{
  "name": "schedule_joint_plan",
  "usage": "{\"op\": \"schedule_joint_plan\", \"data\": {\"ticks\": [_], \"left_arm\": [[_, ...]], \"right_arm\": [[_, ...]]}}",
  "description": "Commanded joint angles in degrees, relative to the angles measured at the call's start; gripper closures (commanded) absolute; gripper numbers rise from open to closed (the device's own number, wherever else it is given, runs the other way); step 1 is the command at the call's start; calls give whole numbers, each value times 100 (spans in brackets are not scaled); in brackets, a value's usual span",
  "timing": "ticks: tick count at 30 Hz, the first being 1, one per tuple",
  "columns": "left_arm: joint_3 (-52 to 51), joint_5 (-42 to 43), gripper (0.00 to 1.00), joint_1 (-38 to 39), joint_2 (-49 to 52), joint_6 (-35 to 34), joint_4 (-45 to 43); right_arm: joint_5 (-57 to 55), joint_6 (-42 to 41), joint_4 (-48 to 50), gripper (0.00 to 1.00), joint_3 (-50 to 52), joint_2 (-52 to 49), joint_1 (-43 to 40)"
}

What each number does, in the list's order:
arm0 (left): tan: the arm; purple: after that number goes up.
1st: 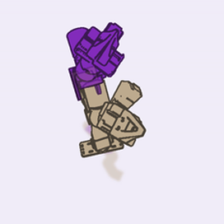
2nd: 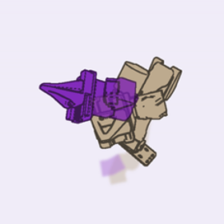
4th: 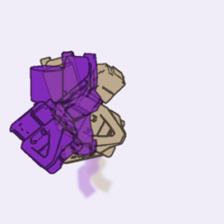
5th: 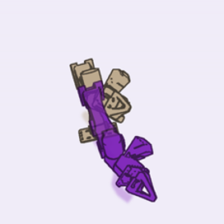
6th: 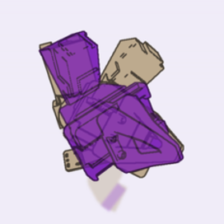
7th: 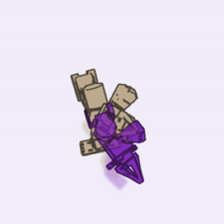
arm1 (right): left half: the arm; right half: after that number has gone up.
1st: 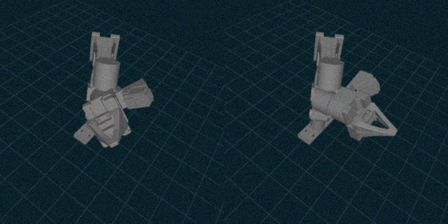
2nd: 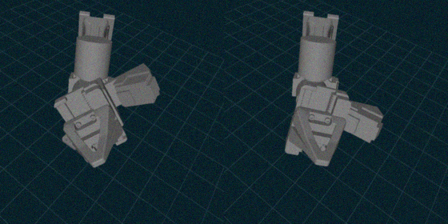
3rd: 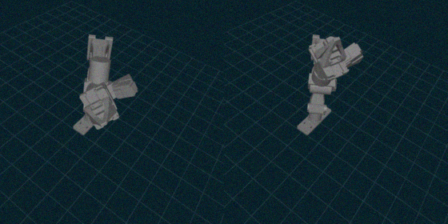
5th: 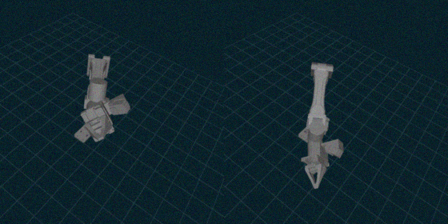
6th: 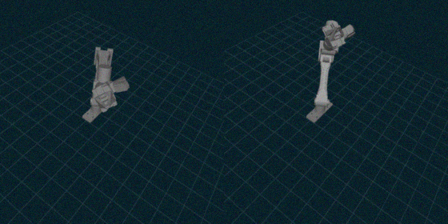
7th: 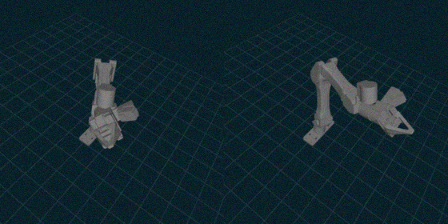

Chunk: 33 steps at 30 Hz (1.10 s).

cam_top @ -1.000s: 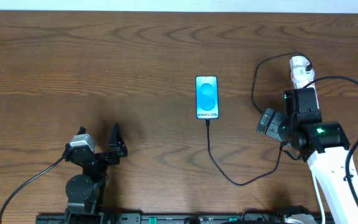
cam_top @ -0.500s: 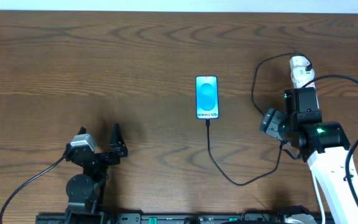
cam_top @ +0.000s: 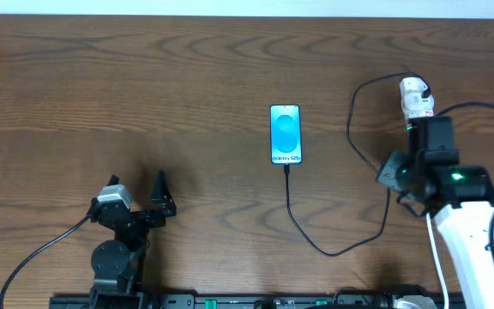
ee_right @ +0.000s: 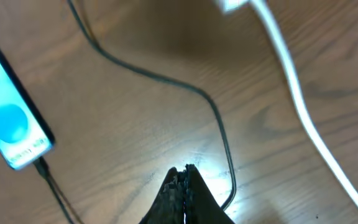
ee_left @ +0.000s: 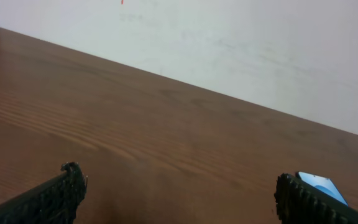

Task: Plug charger to phone and switch on socket
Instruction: 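Move the right gripper over the white power strip's switch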

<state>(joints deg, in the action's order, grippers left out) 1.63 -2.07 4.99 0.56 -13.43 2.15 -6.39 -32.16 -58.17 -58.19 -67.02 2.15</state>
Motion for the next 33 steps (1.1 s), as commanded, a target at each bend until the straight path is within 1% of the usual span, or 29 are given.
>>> {"op": "schedule_joint_plan", "data": {"ticks": [1, 4, 7, 10, 12, 15, 19, 23, 31, 33], "left_arm": [[-140, -101, 1, 17, 4, 74, 164], [-140, -101, 1, 17, 4, 74, 164], [-140, -101, 1, 17, 4, 74, 164], [-140, -98, 1, 17, 4, 74, 164], [-140, -101, 1, 17, 4, 74, 164], [-140, -101, 1, 17, 4, 74, 164], [-140, -101, 1, 17, 4, 74, 164], [-140, -98, 1, 17, 4, 74, 164], [-140, -101, 1, 17, 4, 74, 164], [-140, -98, 1, 17, 4, 74, 164]], "right_arm": [[-55, 101, -153, 99, -568, -42, -417], [-52, 98, -409, 99, -966, -282, -828], [-7, 260, -1086, 99, -1475, -715, -1268], [50, 308, -1449, 99, -1801, -1147, -1585], [378, 299, -1432, 99, -1864, -1394, -1753], [1058, 35, -1276, 99, -1862, -1744, -1899], [1484, -328, -1182, 99, -1862, -1943, -1895], [1510, -448, -1147, 99, -1860, -1989, -1895], [1394, -470, -660, 99, -1864, -2024, -1910], [1287, -612, -649, 99, -1864, -2065, -1952]]}}
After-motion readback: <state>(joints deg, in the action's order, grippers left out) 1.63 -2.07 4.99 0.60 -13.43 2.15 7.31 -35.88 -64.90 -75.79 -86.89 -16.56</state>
